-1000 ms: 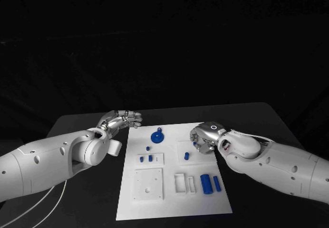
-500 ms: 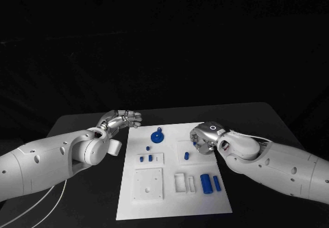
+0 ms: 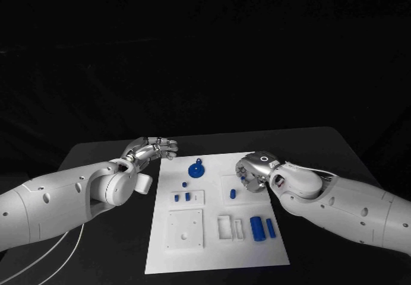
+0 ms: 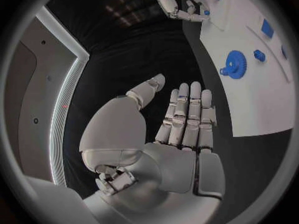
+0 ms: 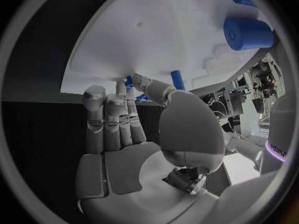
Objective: Assemble the parts on the task board
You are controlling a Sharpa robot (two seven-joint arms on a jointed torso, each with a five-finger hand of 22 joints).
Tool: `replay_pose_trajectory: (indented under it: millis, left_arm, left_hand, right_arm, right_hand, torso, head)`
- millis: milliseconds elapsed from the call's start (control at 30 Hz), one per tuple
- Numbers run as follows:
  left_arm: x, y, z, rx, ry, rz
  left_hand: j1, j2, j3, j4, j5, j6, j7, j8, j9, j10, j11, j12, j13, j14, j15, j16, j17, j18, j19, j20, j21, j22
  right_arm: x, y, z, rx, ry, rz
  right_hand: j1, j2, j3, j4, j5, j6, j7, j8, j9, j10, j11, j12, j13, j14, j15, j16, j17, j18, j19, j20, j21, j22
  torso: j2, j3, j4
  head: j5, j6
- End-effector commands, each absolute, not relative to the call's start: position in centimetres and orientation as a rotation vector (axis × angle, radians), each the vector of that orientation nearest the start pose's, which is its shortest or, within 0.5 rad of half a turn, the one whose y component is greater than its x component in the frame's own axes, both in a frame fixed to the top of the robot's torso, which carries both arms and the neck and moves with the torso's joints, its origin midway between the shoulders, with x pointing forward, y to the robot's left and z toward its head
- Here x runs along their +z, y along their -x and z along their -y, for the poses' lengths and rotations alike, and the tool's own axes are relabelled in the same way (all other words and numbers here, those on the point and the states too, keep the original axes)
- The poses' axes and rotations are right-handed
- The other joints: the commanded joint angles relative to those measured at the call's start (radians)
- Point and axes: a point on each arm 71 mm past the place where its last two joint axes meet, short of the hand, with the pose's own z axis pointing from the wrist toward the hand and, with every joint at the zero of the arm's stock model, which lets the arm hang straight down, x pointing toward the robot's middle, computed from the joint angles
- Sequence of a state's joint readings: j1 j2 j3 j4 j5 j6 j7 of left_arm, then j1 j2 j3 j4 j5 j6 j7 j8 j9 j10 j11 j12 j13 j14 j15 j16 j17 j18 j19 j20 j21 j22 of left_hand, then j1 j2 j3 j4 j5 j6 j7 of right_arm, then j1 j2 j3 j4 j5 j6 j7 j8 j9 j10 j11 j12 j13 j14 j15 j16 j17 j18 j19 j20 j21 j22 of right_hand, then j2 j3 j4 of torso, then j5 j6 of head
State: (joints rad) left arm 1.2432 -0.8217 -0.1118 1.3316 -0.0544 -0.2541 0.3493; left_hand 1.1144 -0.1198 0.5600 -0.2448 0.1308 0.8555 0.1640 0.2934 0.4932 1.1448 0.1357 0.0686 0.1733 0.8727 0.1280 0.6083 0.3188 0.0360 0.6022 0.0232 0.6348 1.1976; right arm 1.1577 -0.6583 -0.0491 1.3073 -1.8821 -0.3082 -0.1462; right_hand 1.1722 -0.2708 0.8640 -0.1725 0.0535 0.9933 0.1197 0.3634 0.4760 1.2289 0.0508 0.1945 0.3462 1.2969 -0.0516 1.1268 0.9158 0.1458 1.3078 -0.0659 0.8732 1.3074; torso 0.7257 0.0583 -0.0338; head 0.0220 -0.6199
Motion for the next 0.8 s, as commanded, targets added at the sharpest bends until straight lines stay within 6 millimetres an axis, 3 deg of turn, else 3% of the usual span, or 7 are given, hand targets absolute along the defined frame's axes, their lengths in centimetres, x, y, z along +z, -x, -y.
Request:
replay_pose_trajectory:
  millis: [33,100,133,200,800]
  left_arm:
    - [-19.36,-52.07,-25.50,-1.394,1.083,-1.468]
    - [-19.36,-52.07,-25.48,-1.394,1.083,-1.468]
    - [-19.36,-52.06,-25.47,-1.395,1.083,-1.469]
    - [-19.37,-52.06,-25.47,-1.393,1.084,-1.469]
    - [-19.39,-52.10,-25.54,-1.386,1.086,-1.466]
  left_hand:
    - [-0.011,0.002,-0.008,-0.001,-0.004,-0.001,0.007,0.004,-0.001,0.000,0.004,0.002,-0.002,0.006,-0.001,-0.007,0.001,0.015,0.004,0.004,-0.006,0.001]
    - [-0.011,0.002,-0.008,-0.001,-0.005,-0.001,0.007,0.004,-0.001,0.000,0.004,0.002,-0.002,0.006,-0.001,-0.007,0.002,0.015,0.005,0.004,-0.006,0.001]
    - [-0.011,0.002,-0.008,-0.001,-0.005,-0.001,0.007,0.005,-0.001,0.000,0.004,0.002,-0.002,0.007,-0.001,-0.007,0.003,0.015,0.005,0.004,-0.006,0.002]
    - [-0.012,0.002,-0.008,0.000,-0.005,-0.001,0.006,0.005,-0.001,0.000,0.004,0.002,-0.003,0.008,-0.002,-0.007,0.003,0.015,0.006,0.004,-0.006,0.002]
    - [-0.010,0.002,-0.008,-0.001,-0.004,0.000,0.006,0.007,-0.002,0.003,0.004,0.002,-0.007,0.019,-0.006,-0.010,0.013,0.016,0.012,0.001,-0.006,0.004]
  right_arm:
    - [-22.90,-50.72,16.16,0.357,0.554,-1.588]
    - [-22.95,-50.71,16.14,0.348,0.555,-1.587]
    - [-22.95,-50.68,16.09,0.344,0.556,-1.585]
    - [-22.97,-50.62,15.92,0.344,0.559,-1.583]
    - [-22.79,-50.56,15.93,0.318,0.552,-1.552]
  right_hand:
    - [0.000,0.009,0.005,-0.002,-0.004,0.006,0.001,0.003,0.001,0.006,0.000,0.004,0.001,-0.001,-0.009,0.006,-0.002,0.116,0.006,-0.001,-0.002,0.013]
    - [0.001,0.010,0.006,-0.003,-0.004,0.007,0.000,0.004,0.001,0.007,0.000,0.005,0.001,-0.001,-0.010,0.006,-0.002,0.116,0.006,-0.001,-0.002,0.013]
    - [0.024,0.030,0.026,-0.012,-0.004,0.030,-0.009,0.016,0.006,0.032,-0.008,0.017,0.009,-0.001,-0.018,0.006,-0.002,0.116,0.004,-0.003,-0.002,0.013]
    - [0.024,0.031,0.033,-0.015,-0.004,0.040,-0.013,0.020,0.008,0.041,-0.014,0.022,0.015,0.000,-0.023,0.006,-0.002,0.116,0.005,-0.003,-0.001,0.014]
    - [0.011,0.027,0.062,-0.027,-0.004,0.069,-0.025,0.028,0.018,0.069,-0.027,0.033,0.045,0.009,-0.036,0.005,-0.006,0.116,0.015,-0.008,0.005,0.017]
  torso:
    - [0.000,0.0000,0.0008]
    - [0.000,0.0002,0.0002]
    - [0.000,0.0001,0.0004]
    - [0.001,0.0000,0.0009]
    - [0.000,0.0006,-0.0001]
  head:
    - [-0.002,-0.001]
    - [-0.002,-0.001]
    - [-0.002,-0.003]
    - [-0.005,-0.003]
    - [-0.006,-0.007]
